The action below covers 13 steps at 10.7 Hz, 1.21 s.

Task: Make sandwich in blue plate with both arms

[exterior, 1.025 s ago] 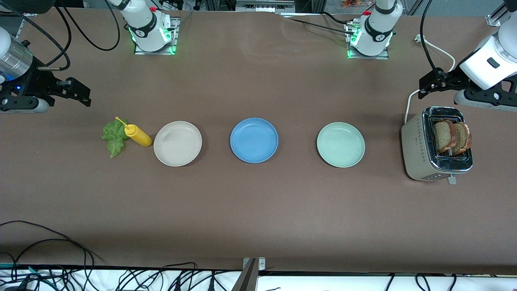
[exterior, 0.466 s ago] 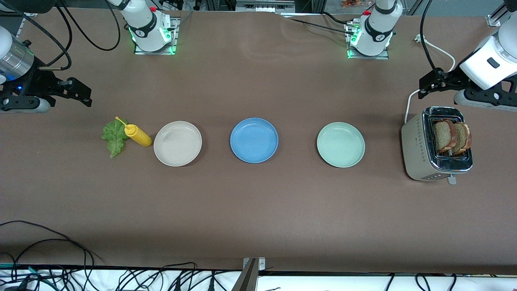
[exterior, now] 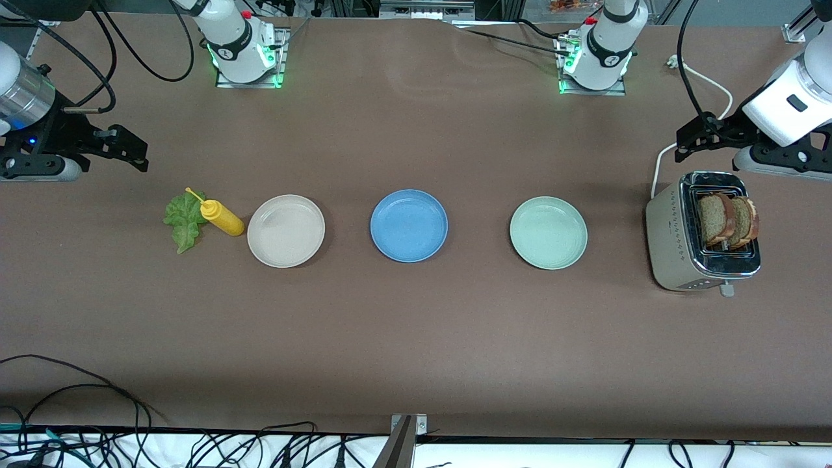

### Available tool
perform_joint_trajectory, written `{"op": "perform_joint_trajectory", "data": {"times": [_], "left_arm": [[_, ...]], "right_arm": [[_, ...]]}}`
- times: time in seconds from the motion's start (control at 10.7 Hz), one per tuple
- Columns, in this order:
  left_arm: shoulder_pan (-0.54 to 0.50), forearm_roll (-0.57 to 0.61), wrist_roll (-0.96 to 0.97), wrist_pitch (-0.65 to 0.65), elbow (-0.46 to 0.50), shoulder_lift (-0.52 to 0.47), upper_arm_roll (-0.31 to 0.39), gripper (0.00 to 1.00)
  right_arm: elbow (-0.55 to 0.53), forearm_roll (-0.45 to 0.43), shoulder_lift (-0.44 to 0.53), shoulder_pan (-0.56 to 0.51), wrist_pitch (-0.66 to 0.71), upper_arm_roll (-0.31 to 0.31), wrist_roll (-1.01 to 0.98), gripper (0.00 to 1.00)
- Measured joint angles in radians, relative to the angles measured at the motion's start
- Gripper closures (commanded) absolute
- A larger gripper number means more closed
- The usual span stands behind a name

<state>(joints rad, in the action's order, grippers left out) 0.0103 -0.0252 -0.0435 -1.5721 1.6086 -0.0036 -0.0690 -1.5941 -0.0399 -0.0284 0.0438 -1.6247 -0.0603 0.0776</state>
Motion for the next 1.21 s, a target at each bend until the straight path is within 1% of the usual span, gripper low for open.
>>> {"op": "perform_joint_trajectory", "data": {"times": [0.37,1.21], "left_arm": [[-0.003,0.000,0.000,-0.023,0.038,0.003,0.002,0.00],[-0.009,0.000,0.000,-0.027,0.041,0.003,0.002,0.00]], "right_arm": [[0.000,0.000,0.000,0.000,-0.003,0.000,0.000,0.00],[0.001,0.000,0.000,0.000,-0.015,0.000,0.000,0.00]]}}
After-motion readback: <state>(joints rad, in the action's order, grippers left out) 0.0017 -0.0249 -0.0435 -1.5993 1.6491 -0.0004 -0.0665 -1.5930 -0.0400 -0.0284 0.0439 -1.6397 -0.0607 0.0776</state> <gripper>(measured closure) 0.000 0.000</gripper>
